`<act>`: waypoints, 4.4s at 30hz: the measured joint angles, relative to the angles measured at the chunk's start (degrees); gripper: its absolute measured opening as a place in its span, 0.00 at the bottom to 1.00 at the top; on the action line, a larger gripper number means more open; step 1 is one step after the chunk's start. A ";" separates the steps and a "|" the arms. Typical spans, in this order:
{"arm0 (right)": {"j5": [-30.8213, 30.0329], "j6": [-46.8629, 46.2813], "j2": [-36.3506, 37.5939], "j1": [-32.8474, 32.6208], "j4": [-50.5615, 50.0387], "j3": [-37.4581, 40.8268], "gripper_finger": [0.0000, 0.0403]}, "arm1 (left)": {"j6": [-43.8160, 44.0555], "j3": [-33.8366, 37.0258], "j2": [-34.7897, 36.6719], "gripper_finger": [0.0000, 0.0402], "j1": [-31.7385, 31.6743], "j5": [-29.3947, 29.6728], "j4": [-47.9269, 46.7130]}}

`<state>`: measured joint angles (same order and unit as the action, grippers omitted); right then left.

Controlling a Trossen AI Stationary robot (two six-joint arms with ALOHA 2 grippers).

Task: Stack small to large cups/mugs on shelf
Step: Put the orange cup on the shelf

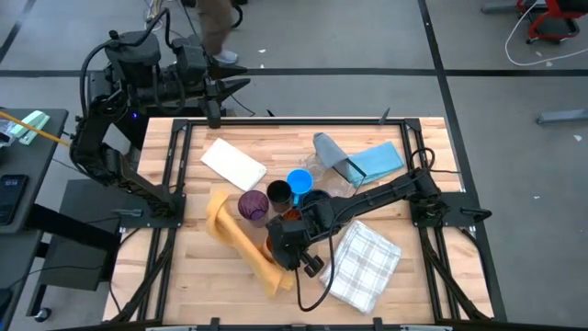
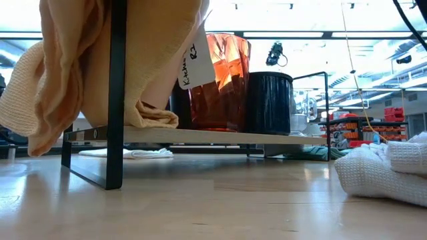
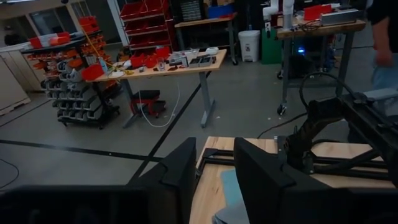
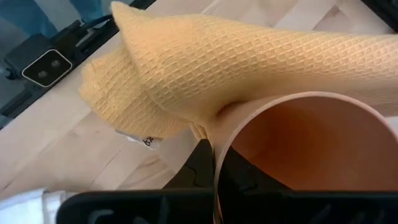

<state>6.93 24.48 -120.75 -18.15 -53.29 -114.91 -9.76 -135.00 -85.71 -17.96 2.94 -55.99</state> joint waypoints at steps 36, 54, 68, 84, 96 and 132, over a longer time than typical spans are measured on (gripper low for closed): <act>-0.89 13.12 -0.46 0.68 -3.59 -0.01 0.01 | -0.02 0.01 0.00 0.29 0.00 -0.01 0.00; -0.96 13.04 -0.48 1.17 -2.96 -0.01 0.18 | -0.01 0.01 0.00 0.30 0.00 -0.02 0.00; -2.44 14.15 -0.52 1.49 0.96 -0.01 0.27 | 0.00 0.00 0.00 0.31 0.02 0.00 0.00; -4.12 15.32 -0.52 1.62 -0.42 -0.01 0.22 | -0.01 0.00 0.00 0.31 0.00 -0.02 -0.02; -6.03 16.50 -0.52 1.60 -1.54 0.01 0.02 | -0.11 0.00 0.00 0.32 0.00 -0.02 0.00; -4.32 17.06 -0.55 1.86 -7.46 0.04 0.26 | -0.07 0.00 0.00 0.34 -1.88 -0.02 -0.01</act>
<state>2.61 41.54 -121.30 -16.29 -60.75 -114.87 -9.82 -135.00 -85.71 -19.84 2.92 -56.00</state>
